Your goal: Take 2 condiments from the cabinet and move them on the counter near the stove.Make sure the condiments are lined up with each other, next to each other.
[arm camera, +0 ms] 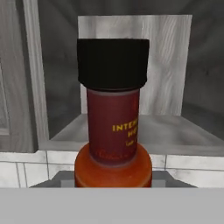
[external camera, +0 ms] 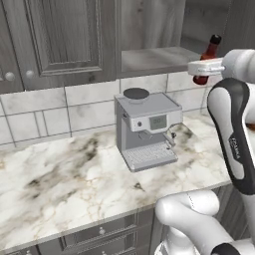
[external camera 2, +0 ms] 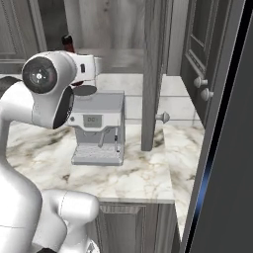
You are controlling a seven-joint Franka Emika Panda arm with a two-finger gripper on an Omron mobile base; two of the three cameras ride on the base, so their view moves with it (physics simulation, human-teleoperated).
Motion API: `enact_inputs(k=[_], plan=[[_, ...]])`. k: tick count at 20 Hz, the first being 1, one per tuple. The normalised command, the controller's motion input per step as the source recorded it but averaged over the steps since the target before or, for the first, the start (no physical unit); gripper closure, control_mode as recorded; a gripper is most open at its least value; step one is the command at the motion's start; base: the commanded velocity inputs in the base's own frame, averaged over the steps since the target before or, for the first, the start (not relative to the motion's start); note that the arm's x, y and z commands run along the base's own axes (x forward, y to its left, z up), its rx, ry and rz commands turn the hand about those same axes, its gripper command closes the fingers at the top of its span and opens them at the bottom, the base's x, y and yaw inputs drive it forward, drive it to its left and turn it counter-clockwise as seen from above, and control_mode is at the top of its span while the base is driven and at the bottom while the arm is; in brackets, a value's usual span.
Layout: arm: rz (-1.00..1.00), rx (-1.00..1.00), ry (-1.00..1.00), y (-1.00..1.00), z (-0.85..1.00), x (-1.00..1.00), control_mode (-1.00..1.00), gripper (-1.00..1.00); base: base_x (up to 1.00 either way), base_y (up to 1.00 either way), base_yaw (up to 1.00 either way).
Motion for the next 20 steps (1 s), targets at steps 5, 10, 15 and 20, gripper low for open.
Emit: enact_inputs(k=[5, 10, 15, 20], plan=[[0.00, -0.12, -0.02, 0.20, 0.00, 0.00, -1.00, 1.00, 0.00, 0.00, 0.00], [0.00, -0.04, 0.00, 0.14, -0.04, -0.48, -1.00, 1.00, 0.00, 0.00, 0.00], [-0.03, 0.05, 0.00, 0.00, 0.00, -0.98, -1.00, 1.00, 0.00, 0.00, 0.00], [-0.12, 0.15, 0.11, 0.00, 0.00, -0.89, -1.00, 1.00, 0.00, 0.00, 0.00]])
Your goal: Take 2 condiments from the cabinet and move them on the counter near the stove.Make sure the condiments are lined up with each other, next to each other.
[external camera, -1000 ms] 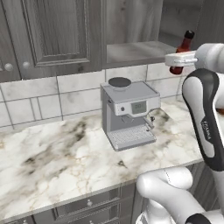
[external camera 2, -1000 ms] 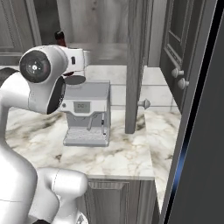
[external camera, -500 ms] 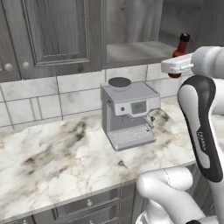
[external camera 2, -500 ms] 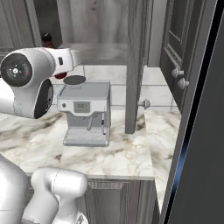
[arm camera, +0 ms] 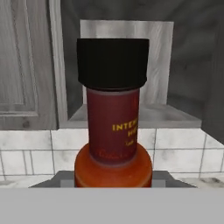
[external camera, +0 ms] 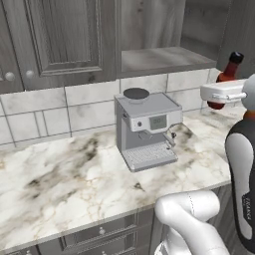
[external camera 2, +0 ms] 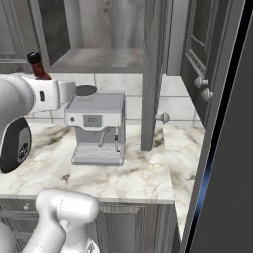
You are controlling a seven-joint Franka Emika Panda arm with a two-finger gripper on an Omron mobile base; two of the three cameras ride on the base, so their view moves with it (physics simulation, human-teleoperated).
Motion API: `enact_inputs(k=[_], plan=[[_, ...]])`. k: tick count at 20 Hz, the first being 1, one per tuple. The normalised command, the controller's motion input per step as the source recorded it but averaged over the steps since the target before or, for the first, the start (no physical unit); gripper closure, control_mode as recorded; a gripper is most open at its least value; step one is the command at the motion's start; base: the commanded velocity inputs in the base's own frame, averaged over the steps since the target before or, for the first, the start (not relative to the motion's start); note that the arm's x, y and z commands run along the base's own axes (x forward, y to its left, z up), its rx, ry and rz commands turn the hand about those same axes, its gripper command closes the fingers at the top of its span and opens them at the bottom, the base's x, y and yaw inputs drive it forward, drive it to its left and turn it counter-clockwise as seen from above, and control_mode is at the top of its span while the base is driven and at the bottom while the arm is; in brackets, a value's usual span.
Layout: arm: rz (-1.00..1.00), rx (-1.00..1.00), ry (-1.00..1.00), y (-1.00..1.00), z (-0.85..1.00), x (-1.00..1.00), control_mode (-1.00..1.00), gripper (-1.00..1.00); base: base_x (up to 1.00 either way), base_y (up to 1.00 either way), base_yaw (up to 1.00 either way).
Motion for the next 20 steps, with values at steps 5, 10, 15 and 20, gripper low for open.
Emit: enact_inputs(k=[5, 10, 15, 20], plan=[[-0.10, 0.18, 0.15, 0.01, -0.35, -0.35, -1.00, 1.00, 0.00, 0.00, 0.00], [0.00, 0.02, 0.03, 0.04, -0.47, -0.06, -1.00, 1.00, 0.00, 0.00, 0.00], [0.00, -0.01, 0.00, 0.05, -0.33, -0.07, -1.00, 1.00, 0.00, 0.00, 0.00], [0.00, -0.01, -0.03, 0.00, -0.08, -0.03, -1.00, 1.00, 0.00, 0.00, 0.00]])
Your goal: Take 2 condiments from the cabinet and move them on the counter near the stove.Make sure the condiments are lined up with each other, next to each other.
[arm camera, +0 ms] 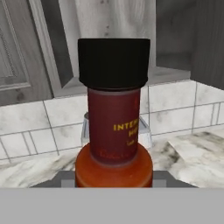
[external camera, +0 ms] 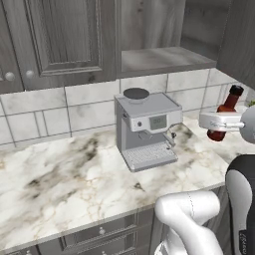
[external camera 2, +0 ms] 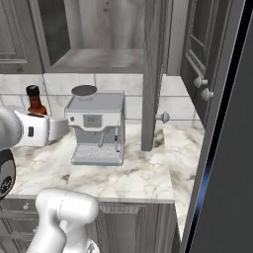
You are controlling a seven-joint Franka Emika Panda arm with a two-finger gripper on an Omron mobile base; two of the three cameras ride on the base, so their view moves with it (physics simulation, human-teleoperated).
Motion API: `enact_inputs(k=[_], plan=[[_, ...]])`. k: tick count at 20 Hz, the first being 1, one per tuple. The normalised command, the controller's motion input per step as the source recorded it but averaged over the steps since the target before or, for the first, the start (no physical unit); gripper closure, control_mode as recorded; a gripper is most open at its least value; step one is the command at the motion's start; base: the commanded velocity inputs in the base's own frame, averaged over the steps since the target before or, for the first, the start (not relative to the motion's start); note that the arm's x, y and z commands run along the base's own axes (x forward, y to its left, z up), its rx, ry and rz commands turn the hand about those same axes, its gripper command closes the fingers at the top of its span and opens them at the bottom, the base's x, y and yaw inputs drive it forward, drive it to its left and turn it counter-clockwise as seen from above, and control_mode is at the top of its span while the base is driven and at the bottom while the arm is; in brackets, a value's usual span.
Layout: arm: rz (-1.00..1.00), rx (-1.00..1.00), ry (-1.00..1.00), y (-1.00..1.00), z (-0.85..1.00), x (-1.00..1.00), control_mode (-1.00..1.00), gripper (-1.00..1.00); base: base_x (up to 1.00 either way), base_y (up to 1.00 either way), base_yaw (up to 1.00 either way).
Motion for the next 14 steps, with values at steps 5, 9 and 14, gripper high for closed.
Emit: enact_inputs(k=[5, 9, 14], plan=[[0.01, -0.15, -0.07, 0.00, -0.17, -0.20, -1.00, 1.00, 0.00, 0.00, 0.00], [0.00, -0.17, -0.08, 0.00, -0.06, -0.27, -1.00, 1.00, 0.00, 0.00, 0.00], [0.00, -0.05, -0.02, 0.00, 0.00, -0.08, -1.00, 1.00, 0.00, 0.00, 0.00]])
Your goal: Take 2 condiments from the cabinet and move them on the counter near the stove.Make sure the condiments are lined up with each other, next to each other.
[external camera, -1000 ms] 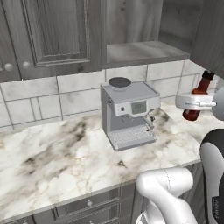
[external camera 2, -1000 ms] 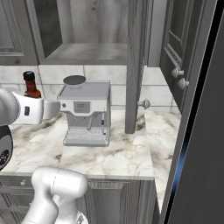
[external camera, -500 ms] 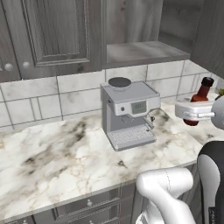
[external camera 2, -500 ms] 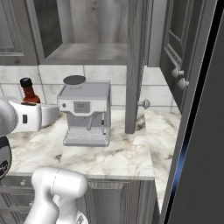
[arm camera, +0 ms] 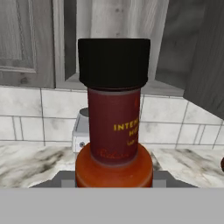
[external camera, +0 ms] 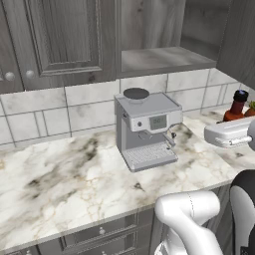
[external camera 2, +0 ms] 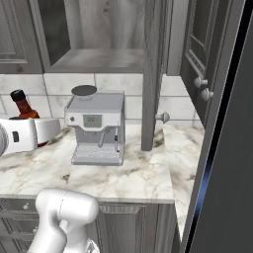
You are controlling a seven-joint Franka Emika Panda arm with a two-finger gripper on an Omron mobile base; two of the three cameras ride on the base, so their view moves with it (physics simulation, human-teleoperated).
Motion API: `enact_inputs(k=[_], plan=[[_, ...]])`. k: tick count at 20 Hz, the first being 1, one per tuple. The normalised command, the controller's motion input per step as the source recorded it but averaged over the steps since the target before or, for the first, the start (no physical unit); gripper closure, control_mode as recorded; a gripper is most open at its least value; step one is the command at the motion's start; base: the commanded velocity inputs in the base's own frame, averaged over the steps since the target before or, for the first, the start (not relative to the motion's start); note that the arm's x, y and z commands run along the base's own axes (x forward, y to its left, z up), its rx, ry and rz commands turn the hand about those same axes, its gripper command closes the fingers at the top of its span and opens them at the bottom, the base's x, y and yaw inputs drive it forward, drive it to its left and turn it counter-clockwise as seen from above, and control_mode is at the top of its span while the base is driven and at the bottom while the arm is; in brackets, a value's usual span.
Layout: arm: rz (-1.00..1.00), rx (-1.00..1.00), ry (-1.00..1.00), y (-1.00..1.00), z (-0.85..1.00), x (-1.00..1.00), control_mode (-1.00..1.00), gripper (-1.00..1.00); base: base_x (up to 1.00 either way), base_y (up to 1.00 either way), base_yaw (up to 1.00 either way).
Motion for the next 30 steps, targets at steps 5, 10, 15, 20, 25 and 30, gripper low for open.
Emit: enact_inputs(k=[5, 10, 15, 20, 25, 30], plan=[[0.00, 0.00, 0.00, 0.00, 0.00, 0.00, -1.00, 1.00, 0.00, 0.00, 0.00], [0.00, 0.00, 0.00, 0.00, -0.02, -0.01, 1.00, 1.00, -0.10, 0.02, 0.00], [0.00, 0.00, 0.00, 0.00, 0.00, 0.00, 1.00, 1.00, -0.70, 0.26, 0.02], [0.00, 0.00, 0.00, 0.00, 0.00, 0.00, 1.00, 1.00, -0.80, 0.56, 0.11], [0.00, 0.00, 0.00, 0.00, 0.00, 0.00, 1.00, 1.00, -0.70, 0.92, 0.34], [0.00, 0.00, 0.00, 0.00, 0.00, 0.00, 1.00, 1.00, -0.24, 1.00, 0.31]])
